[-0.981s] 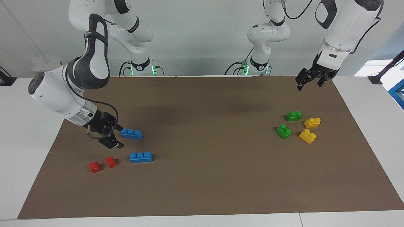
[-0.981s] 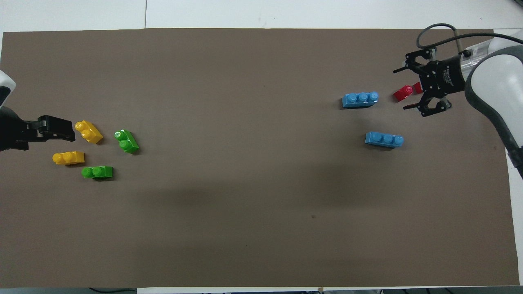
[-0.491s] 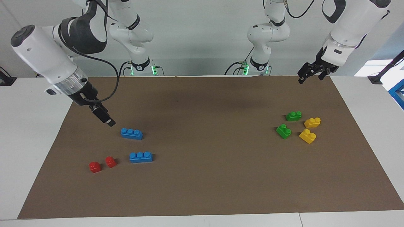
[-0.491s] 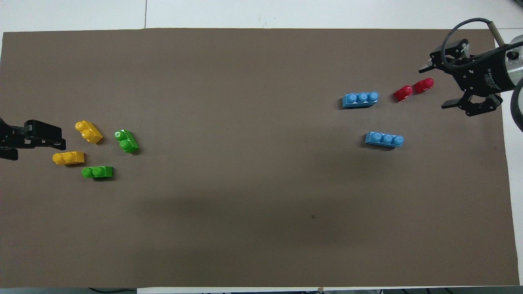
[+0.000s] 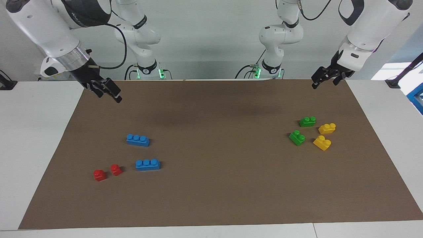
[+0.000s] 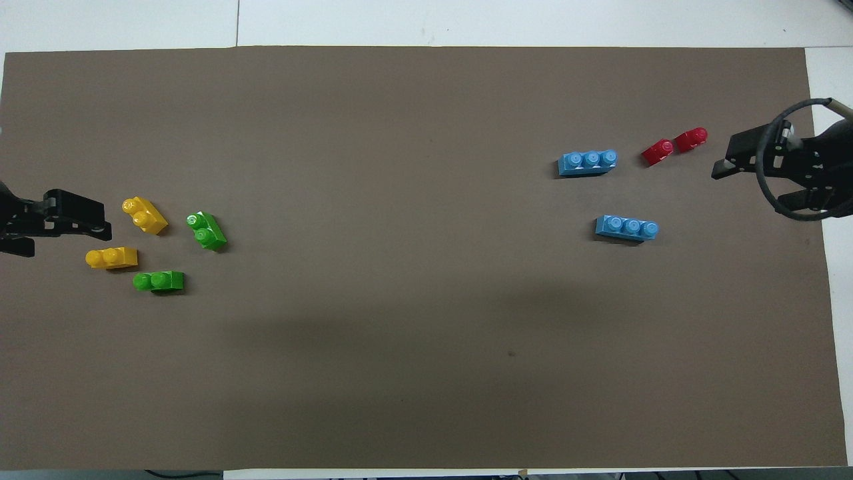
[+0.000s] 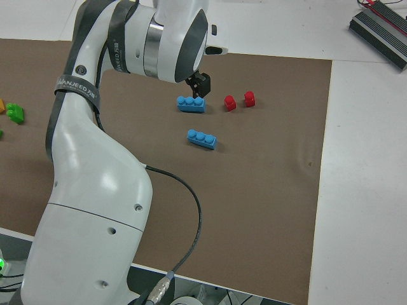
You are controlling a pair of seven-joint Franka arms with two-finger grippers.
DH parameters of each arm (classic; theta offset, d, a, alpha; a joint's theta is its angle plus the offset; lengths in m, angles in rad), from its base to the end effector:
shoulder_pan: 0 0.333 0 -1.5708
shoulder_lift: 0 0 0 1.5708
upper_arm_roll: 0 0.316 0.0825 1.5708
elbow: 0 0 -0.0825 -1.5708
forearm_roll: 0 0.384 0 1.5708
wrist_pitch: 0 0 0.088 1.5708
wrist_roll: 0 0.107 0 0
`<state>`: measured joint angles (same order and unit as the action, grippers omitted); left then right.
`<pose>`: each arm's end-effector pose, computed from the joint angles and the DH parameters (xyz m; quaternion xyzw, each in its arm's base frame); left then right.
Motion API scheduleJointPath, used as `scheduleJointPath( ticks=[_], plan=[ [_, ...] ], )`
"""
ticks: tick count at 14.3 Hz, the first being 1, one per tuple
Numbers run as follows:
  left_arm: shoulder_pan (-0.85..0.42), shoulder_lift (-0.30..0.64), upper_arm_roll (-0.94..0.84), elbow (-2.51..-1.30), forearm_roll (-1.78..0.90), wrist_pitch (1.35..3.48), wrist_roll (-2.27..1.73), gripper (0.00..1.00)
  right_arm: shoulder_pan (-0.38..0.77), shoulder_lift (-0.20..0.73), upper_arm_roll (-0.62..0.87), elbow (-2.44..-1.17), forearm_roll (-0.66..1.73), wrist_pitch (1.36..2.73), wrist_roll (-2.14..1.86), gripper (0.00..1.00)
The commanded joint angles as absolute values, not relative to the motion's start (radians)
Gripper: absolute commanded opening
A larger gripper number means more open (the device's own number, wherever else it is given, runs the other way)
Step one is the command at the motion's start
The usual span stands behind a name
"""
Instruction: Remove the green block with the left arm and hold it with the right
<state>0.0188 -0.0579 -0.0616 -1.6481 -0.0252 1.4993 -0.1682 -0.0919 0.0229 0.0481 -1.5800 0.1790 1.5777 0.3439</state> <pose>0.5269 -0.0264 0.6137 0.9970 0.0624 -0.0464 0.0060 0.5618 -0.0060 0.6097 -0.9769 0.1936 0.0258 0.0870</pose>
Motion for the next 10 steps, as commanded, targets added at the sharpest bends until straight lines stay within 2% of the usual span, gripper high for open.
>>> scheduleJointPath(
  ticks=[1,6,10],
  plan=[
    [0.014,-0.049,-0.054,-1.618,-0.04,1.471,-0.152,1.0,-0.071,-0.003,0.055,-1.597,0.108,1.537,0.211,1.0],
    [0.017,-0.049,-0.054,-1.621,-0.038,1.493,-0.152,1.0,-0.06,-0.066,0.055,-1.589,0.049,1.522,0.129,1.0],
    [0.014,-0.048,-0.055,-1.618,-0.037,1.494,-0.153,1.0,-0.058,-0.074,0.058,-1.589,0.014,1.5,0.048,1.0]
  ],
)
